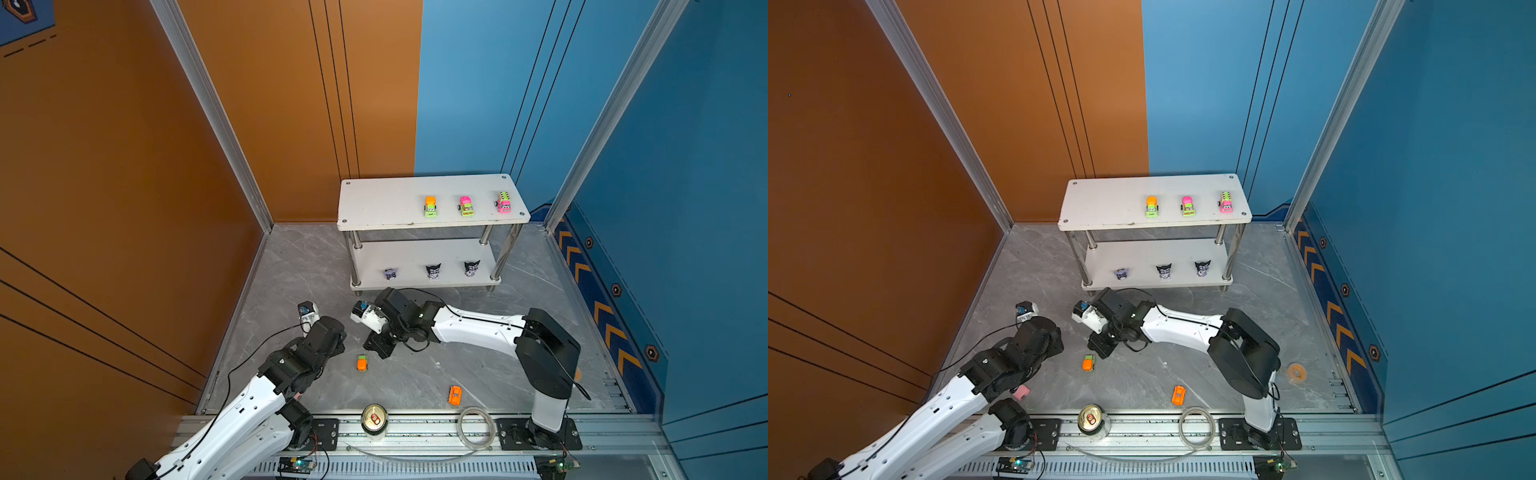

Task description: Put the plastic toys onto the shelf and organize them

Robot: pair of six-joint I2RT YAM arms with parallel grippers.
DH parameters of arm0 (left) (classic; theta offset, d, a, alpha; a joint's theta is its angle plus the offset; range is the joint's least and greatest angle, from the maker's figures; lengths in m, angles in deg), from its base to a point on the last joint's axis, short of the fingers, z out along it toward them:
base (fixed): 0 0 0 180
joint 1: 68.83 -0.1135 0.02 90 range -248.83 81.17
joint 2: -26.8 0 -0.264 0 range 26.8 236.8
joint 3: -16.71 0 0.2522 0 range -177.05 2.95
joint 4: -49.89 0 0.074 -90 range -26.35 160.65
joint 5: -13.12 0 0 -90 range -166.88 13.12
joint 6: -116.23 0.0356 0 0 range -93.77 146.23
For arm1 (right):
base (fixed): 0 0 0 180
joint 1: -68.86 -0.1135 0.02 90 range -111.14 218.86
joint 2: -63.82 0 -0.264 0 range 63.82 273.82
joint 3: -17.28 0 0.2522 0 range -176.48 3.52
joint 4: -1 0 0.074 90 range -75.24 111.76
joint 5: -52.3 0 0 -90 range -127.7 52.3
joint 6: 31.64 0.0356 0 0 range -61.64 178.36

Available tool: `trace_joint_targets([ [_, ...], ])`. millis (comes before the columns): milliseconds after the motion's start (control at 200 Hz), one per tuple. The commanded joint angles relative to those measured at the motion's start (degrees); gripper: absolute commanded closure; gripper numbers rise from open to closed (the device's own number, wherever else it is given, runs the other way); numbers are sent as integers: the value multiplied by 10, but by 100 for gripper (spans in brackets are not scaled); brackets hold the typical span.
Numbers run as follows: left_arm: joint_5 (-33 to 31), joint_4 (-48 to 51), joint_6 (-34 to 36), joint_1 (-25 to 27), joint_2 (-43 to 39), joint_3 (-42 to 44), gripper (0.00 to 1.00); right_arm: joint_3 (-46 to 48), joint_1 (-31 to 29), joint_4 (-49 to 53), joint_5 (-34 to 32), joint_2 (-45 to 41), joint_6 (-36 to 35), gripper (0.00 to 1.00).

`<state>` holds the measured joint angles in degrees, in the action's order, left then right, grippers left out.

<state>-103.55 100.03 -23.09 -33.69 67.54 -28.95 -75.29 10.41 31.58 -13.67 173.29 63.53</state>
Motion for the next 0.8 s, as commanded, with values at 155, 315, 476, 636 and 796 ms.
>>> trace_joint_targets([
  [155,-10,28,14,-9,-35,-10,54,-152,-14,138,-14,139,-53,88],
  [315,-16,40,26,-14,-44,-19,53,-182,-15,157,-6,171,-53,87],
  [476,-11,39,37,-23,-40,-23,53,-168,-15,162,-23,172,-53,87],
  [636,-6,40,44,-31,-38,-22,53,-113,-15,151,-43,135,-48,87],
  [796,1,39,46,-37,-39,-20,53,-30,-21,119,-37,76,-28,87],
])
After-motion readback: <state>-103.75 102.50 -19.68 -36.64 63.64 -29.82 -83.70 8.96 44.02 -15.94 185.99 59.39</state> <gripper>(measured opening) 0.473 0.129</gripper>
